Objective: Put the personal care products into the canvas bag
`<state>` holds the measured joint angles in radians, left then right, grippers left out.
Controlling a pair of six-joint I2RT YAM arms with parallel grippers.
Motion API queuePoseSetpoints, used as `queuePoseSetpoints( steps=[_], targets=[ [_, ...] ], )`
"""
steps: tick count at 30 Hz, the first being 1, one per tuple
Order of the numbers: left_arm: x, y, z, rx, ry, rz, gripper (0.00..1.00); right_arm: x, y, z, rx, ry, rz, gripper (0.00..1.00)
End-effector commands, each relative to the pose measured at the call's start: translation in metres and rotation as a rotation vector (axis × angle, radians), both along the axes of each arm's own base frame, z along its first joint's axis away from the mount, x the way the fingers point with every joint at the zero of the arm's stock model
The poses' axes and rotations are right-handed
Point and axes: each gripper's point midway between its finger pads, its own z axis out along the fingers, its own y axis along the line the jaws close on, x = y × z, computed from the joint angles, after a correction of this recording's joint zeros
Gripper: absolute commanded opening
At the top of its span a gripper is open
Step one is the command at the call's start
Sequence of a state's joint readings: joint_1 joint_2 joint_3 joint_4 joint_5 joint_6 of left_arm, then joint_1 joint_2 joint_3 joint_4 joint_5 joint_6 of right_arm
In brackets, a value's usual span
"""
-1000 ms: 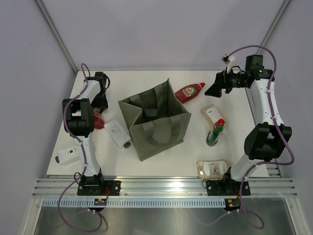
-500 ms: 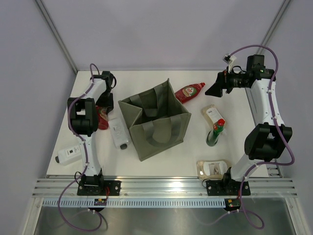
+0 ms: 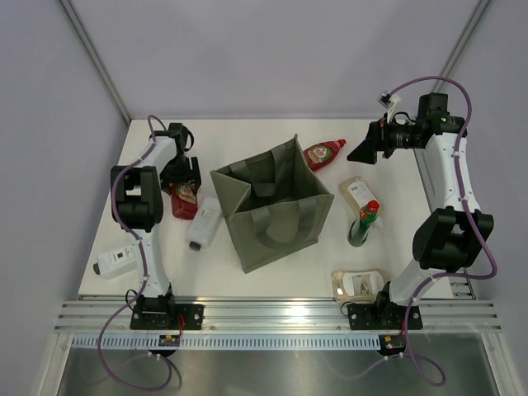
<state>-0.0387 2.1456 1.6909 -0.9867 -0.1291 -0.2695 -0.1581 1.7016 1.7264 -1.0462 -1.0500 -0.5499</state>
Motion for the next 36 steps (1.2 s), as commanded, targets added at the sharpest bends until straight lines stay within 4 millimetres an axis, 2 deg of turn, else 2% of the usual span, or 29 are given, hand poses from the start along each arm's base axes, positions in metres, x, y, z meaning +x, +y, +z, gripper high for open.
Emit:
queuePoseSetpoints(
  steps=[1,3,5,6,7,8,9,11,12,16,21,22,23,25,36],
  targets=[
    [-0.002,-0.032,-0.034,-0.183,0.033,0.061,0.83,-0.002,0.003,0.013,0.034,-0.025,0.026,0.99],
    [-0.001,-0.032,-0.033,-0.208,0.032,0.075,0.82,-0.002,0.004,0.014,0.038,-0.023,0.027,0.99],
    [0.0,-0.034,-0.032,-0.232,0.029,0.078,0.65,-0.002,0.004,0.015,0.04,-0.023,0.027,1.0],
    [0.0,-0.034,-0.032,-0.237,0.027,0.084,0.53,-0.002,0.004,0.015,0.041,-0.023,0.028,0.99],
    [0.0,-0.032,-0.031,-0.239,0.025,0.097,0.34,-0.002,0.004,0.015,0.04,-0.023,0.026,1.0],
    [0.001,-0.031,-0.03,-0.239,0.02,0.104,0.03,-0.002,0.004,0.016,0.042,-0.025,0.028,0.99],
    [0.002,-0.029,-0.029,-0.241,0.013,0.111,0.0,-0.002,0.004,0.016,0.043,-0.024,0.028,1.0],
    [0.003,-0.034,-0.025,-0.269,-0.002,0.115,0.0,-0.003,0.004,0.016,0.039,-0.024,0.027,1.0],
    [0.002,-0.022,-0.022,-0.282,-0.013,0.15,0.0,-0.003,0.004,0.016,0.04,-0.024,0.029,1.0],
    [0.007,-0.018,-0.012,-0.362,-0.061,0.19,0.0,-0.002,0.004,0.016,0.038,-0.024,0.029,1.0],
    [0.009,-0.02,0.0,-0.511,-0.119,0.219,0.0,-0.003,0.004,0.012,0.041,-0.006,0.038,0.99],
    [0.014,-0.026,0.005,-0.576,-0.149,0.209,0.0,-0.004,0.004,0.012,0.042,-0.004,0.043,0.99],
    [0.01,-0.028,0.007,-0.606,-0.154,0.214,0.0,-0.006,0.005,0.012,0.046,0.007,0.047,1.0],
    [0.015,-0.023,0.012,-0.651,-0.2,0.231,0.0,-0.007,0.005,0.011,0.047,0.008,0.058,0.99],
    [0.02,-0.01,0.057,-0.921,-0.384,0.28,0.0,-0.008,0.007,0.011,0.06,0.023,0.064,1.0]
  ],
)
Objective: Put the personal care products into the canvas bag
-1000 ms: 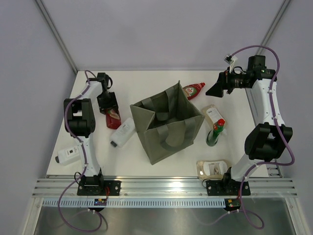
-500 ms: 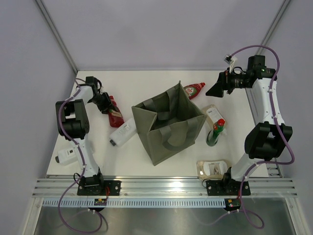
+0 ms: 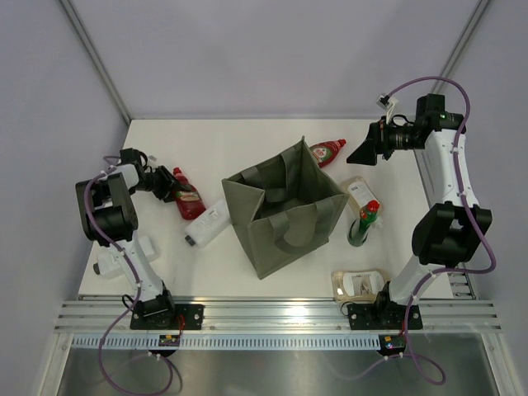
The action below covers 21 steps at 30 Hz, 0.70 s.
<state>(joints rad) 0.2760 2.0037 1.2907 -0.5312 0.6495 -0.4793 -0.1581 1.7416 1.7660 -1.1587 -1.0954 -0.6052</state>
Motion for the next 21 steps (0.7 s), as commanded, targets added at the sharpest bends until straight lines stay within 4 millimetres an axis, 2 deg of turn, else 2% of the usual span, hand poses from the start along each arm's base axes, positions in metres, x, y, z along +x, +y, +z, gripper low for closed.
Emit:
queuePoseSetpoints(
  steps=[1,5,14,17,20,21],
  targets=[
    [0.019,-0.002,0.056,-0.132,-0.215,0.012,0.0,0.001,0.002,0.014,0.026,-0.033,0.019,0.99],
    [0.023,0.004,0.079,-0.183,-0.287,0.052,0.0,0.001,0.002,0.013,0.027,-0.027,0.019,0.99],
    [0.035,0.003,0.14,-0.249,-0.464,0.105,0.0,0.004,0.001,0.009,0.027,-0.008,0.018,1.0],
    [0.04,0.003,0.165,-0.273,-0.538,0.137,0.0,0.003,0.001,0.008,0.024,-0.006,0.019,0.99],
    [0.042,0.001,0.201,-0.328,-0.615,0.186,0.0,0.004,0.0,0.007,0.024,-0.001,0.018,0.99],
    [0.041,0.0,0.219,-0.327,-0.675,0.184,0.0,0.004,0.0,0.007,0.024,0.0,0.018,0.99]
  ],
)
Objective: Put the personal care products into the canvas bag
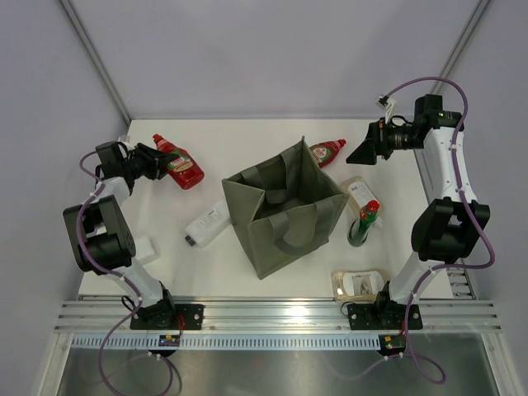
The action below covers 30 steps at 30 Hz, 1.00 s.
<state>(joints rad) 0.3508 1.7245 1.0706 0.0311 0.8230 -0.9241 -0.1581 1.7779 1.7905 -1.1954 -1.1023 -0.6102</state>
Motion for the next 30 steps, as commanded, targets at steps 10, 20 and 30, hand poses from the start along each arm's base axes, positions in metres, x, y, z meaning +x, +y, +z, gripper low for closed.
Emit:
queuePoseSetpoints(
  steps=[10,20,30],
  targets=[
    [-0.005,-0.067,0.215,-0.165,-0.512,-0.086,0.0,0.002,0.001,0.013,0.019,-0.031,0.016,0.99],
    [-0.032,-0.112,0.311,-0.153,-0.704,-0.181,0.0,-0.001,0.001,0.012,0.021,-0.032,0.024,1.0],
    [-0.088,-0.196,0.34,-0.166,-0.767,-0.455,0.0,-0.003,0.001,0.014,0.017,-0.034,0.025,0.99]
  ],
)
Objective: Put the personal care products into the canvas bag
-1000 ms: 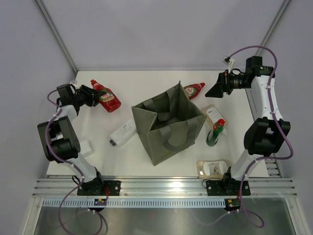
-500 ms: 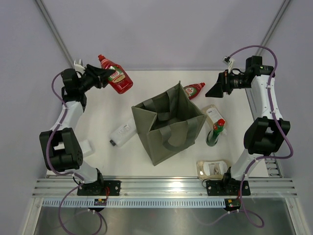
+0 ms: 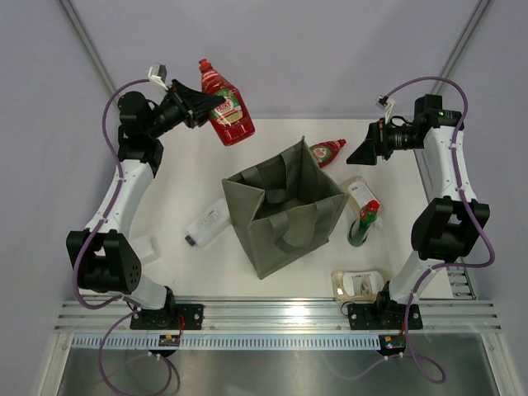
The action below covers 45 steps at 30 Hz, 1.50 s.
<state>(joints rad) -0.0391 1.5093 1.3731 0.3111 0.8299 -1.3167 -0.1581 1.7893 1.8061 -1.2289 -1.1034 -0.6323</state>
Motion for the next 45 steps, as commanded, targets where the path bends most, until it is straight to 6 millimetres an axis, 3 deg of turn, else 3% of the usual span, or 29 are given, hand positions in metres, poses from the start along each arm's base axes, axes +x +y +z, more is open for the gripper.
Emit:
queuePoseSetpoints(
  steps=[1,4,9,10,12,17,20,22,25,27,31,36,37,38,39,40,45],
  targets=[
    [-0.062,-0.029,0.073,0.034,-0.266,-0.117,0.0,-0.002,0.001,0.015,0.017,-0.047,0.016,1.0],
    [-0.081,-0.055,0.074,0.099,-0.306,-0.18,0.0,-0.001,0.001,0.013,0.016,-0.042,0.016,1.0],
    [-0.094,-0.093,0.051,0.268,-0.269,-0.235,0.0,-0.002,-0.001,0.011,-0.008,-0.052,0.02,0.99],
    [-0.096,-0.097,0.039,0.322,-0.259,-0.249,0.0,-0.002,-0.002,0.012,-0.016,-0.058,0.02,0.99],
    [-0.1,-0.11,0.033,0.373,-0.263,-0.258,0.0,-0.002,-0.004,0.009,-0.032,-0.062,0.018,1.0],
    [-0.096,-0.124,-0.019,0.584,-0.192,-0.254,0.04,0.005,-0.006,0.001,-0.036,-0.041,-0.015,0.99],
    [-0.095,-0.132,-0.046,0.677,-0.16,-0.252,0.17,0.015,-0.006,-0.001,-0.025,-0.027,-0.066,1.0],
    [-0.091,-0.137,-0.059,0.716,-0.143,-0.258,0.41,0.021,-0.007,-0.002,-0.02,0.009,-0.125,0.99],
    [-0.091,-0.148,-0.067,0.759,-0.152,-0.259,0.64,0.036,-0.01,-0.011,-0.057,0.024,-0.21,0.99],
    [-0.093,-0.152,-0.067,0.772,-0.165,-0.262,0.69,0.051,-0.015,-0.02,-0.064,0.064,-0.312,1.0],
    [-0.093,-0.148,-0.059,0.792,-0.208,-0.251,0.82,0.093,-0.017,-0.047,-0.101,0.175,-0.572,1.0],
    [-0.093,-0.135,-0.057,0.846,-0.233,-0.22,0.86,0.131,0.008,-0.066,-0.223,0.205,-0.808,1.0],
    [-0.094,-0.132,-0.056,0.855,-0.237,-0.218,0.86,0.133,0.008,-0.092,-0.281,0.282,-0.854,0.99],
    [-0.095,-0.125,-0.05,0.861,-0.25,-0.191,0.86,0.145,0.007,-0.085,-0.29,0.275,-0.914,1.0],
    [-0.095,-0.118,-0.046,0.872,-0.263,-0.171,0.87,0.147,0.008,-0.093,-0.271,0.347,-0.963,1.0],
    [-0.093,-0.11,-0.044,0.894,-0.263,-0.129,0.88,0.146,0.005,-0.12,-0.313,0.431,-0.994,1.0],
    [-0.105,-0.048,-0.022,0.927,-0.302,0.105,0.99,0.157,0.01,-0.152,-0.277,0.527,-1.065,0.98]
  ],
)
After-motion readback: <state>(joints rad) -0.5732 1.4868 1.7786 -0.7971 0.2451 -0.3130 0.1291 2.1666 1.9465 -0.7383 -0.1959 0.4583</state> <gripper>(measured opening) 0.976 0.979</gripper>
